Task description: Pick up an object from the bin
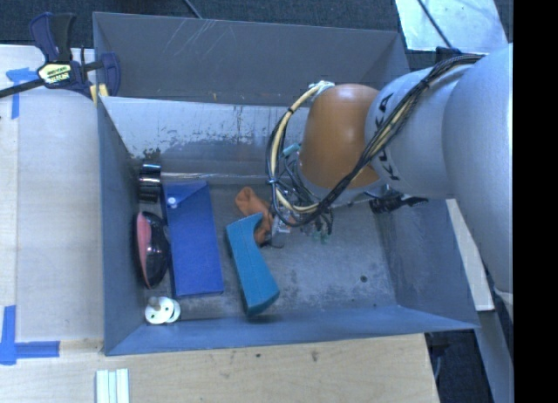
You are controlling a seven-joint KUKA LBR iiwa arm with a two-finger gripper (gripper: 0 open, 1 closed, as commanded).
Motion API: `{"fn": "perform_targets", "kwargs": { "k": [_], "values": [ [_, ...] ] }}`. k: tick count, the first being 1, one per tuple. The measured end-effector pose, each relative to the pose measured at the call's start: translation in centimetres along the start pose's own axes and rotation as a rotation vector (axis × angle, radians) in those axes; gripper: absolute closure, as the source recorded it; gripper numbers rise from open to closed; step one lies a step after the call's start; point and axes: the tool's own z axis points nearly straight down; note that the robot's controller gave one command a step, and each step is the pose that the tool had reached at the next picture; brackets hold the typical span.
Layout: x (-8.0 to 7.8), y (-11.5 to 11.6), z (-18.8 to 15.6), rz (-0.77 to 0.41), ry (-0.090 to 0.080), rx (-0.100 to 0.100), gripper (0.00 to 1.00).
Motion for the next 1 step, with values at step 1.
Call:
{"fn": "perform_targets", "kwargs": {
  "k": [1],
  "values": [
    [0.0, 0.0, 0.0, 0.0, 0.0, 0.0, 1.0]
  ]
}}
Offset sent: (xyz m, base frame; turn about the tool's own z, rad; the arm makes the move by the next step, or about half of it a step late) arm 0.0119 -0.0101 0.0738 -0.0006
